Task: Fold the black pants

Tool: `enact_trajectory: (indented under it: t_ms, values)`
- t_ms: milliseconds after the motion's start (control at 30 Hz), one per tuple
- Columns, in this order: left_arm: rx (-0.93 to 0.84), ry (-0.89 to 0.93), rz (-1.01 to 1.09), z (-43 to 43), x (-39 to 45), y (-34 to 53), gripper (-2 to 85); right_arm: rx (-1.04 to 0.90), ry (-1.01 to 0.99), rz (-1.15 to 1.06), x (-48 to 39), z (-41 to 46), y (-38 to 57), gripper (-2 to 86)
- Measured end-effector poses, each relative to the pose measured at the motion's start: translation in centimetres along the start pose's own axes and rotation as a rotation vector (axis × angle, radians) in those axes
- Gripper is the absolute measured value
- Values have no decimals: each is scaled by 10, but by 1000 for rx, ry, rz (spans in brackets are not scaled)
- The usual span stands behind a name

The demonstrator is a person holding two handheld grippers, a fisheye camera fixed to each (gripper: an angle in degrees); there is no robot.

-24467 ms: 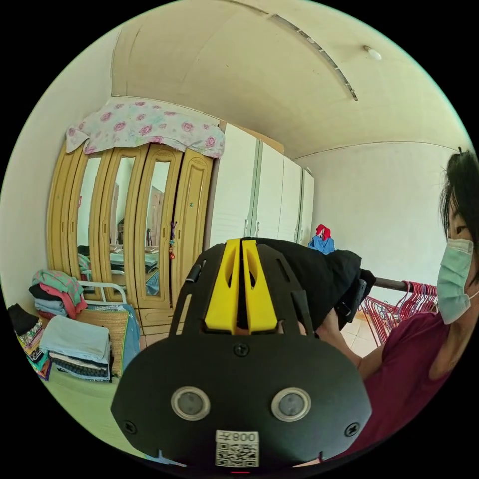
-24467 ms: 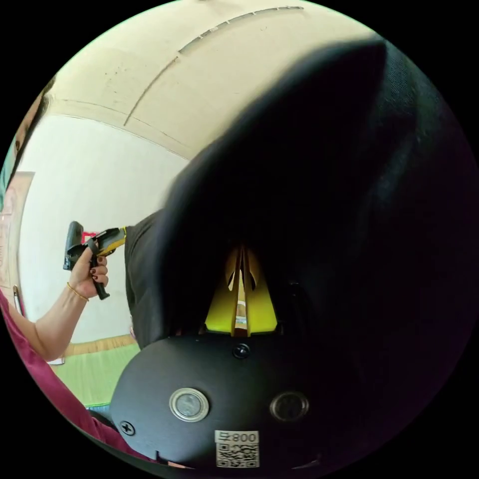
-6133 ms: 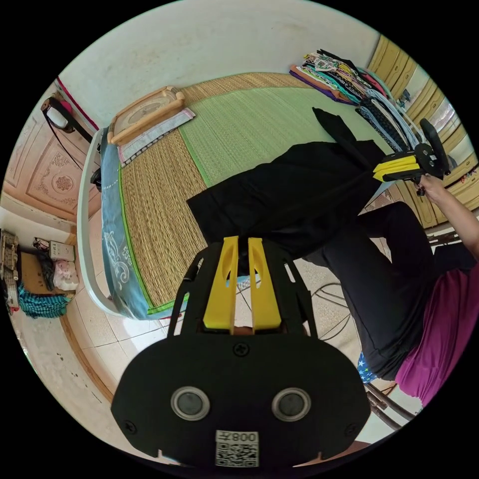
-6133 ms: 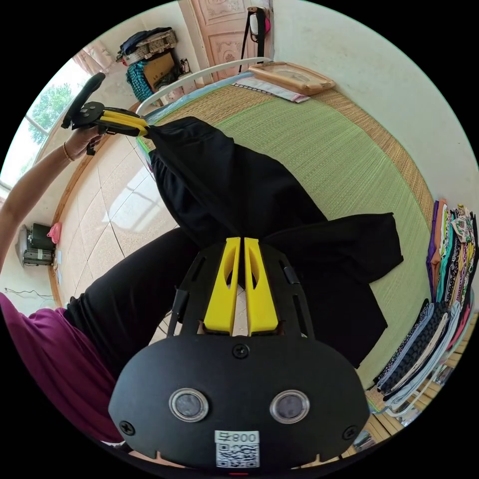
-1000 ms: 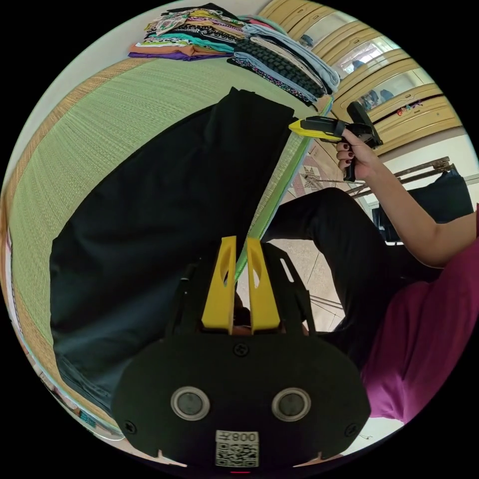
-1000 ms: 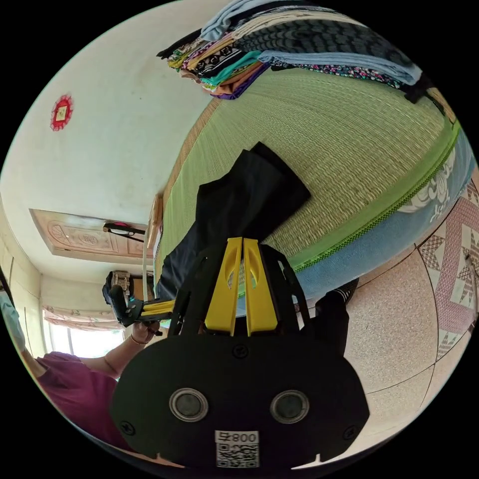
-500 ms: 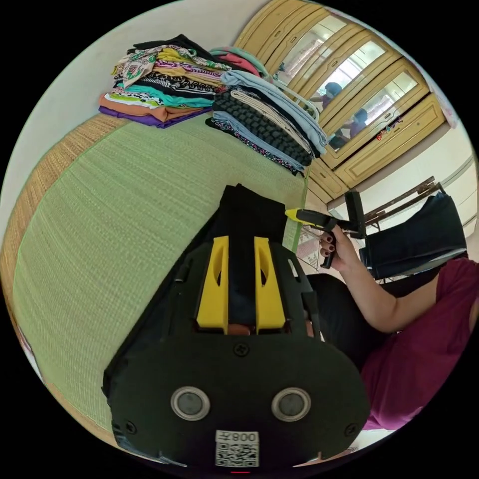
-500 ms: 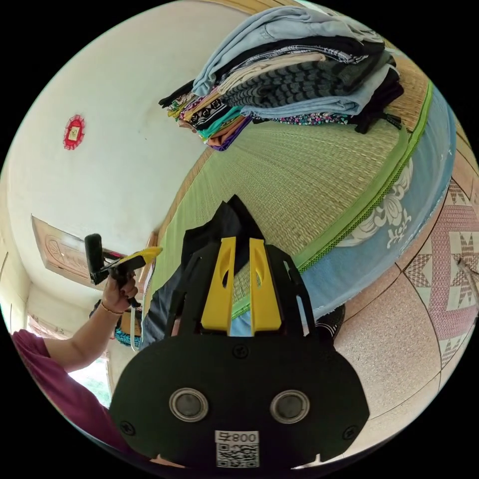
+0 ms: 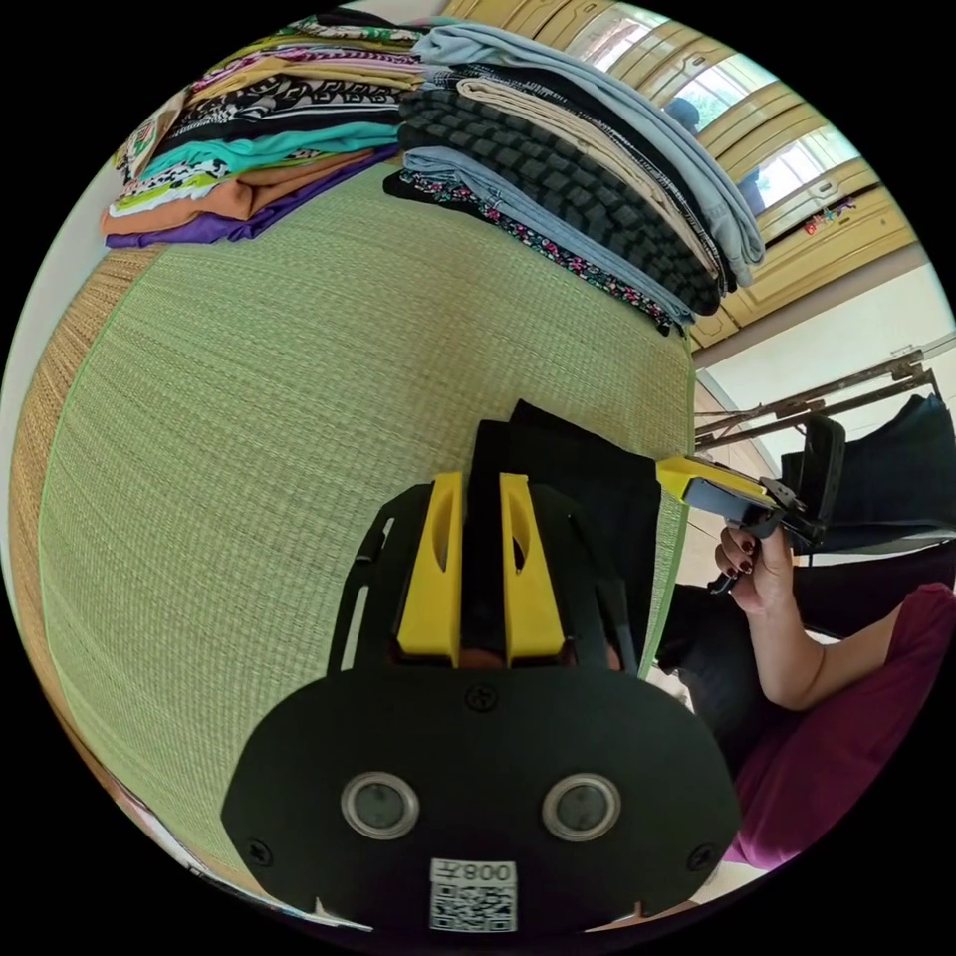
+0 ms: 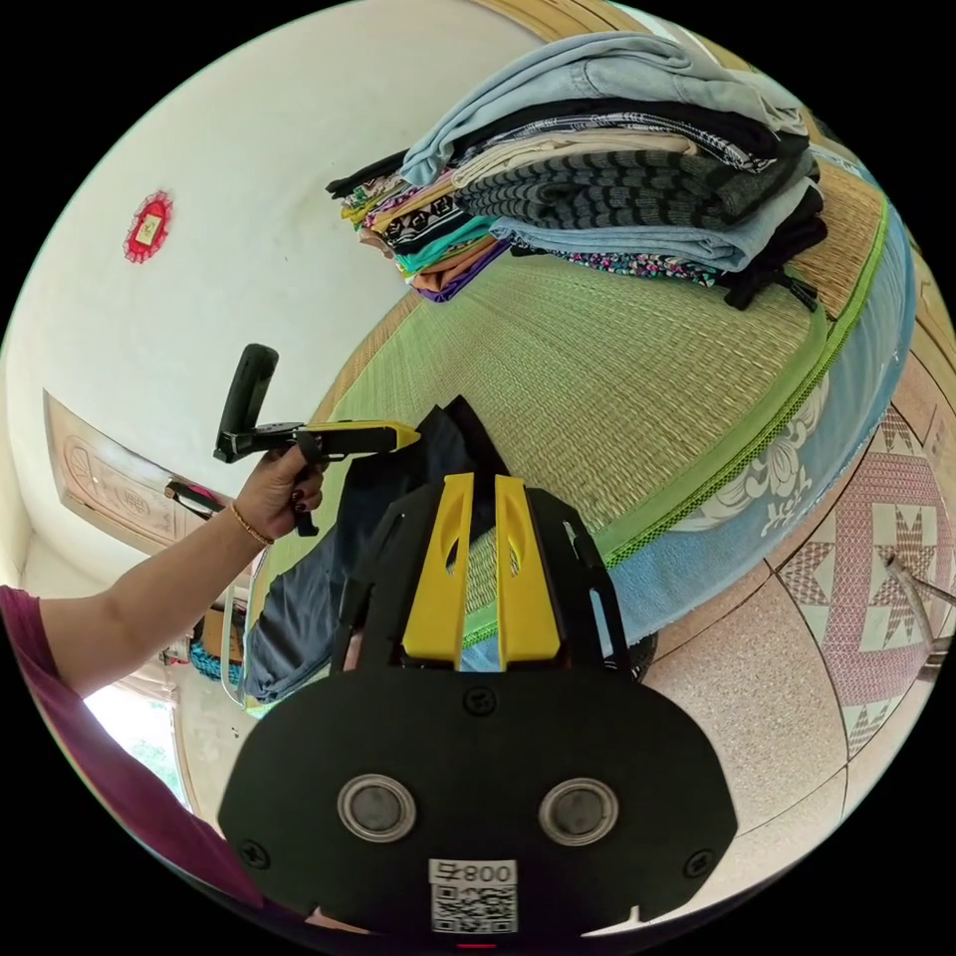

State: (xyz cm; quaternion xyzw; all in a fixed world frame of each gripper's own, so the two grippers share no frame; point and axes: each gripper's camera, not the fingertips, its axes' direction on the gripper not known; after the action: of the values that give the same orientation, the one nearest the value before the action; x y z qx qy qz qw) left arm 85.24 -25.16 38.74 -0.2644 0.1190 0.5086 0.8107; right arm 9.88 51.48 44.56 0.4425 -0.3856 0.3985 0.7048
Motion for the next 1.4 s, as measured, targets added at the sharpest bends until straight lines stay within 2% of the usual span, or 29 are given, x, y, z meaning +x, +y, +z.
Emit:
enact_trajectory:
  t_ms: [133,400,533,800,933,1200,1400]
  values:
    - [47,-35,21,-6,9,-7,24,4,13,-21,-3,-13,-1,24]
    - [155,11,62,-29,22,-15,5,71,-99,-44,-6,-56,0,3]
    - [135,-5,93,-26,26,-24,3,97,-138,-30,-1,-80,5,1]
    - [32,-33,72,8,15,-30,3,54,-82,50,11,-83,3,0]
    - [37,-21,69,9,9,-22,3,5,-76,0,-5,-70,-5,2]
    - [56,-19,86,3,5,2,4,39,-34,-111,-51,-60,-13,18]
    - [89,-9,60,-3,-8,34,9,-71,119,-147,-83,-22,-22,12]
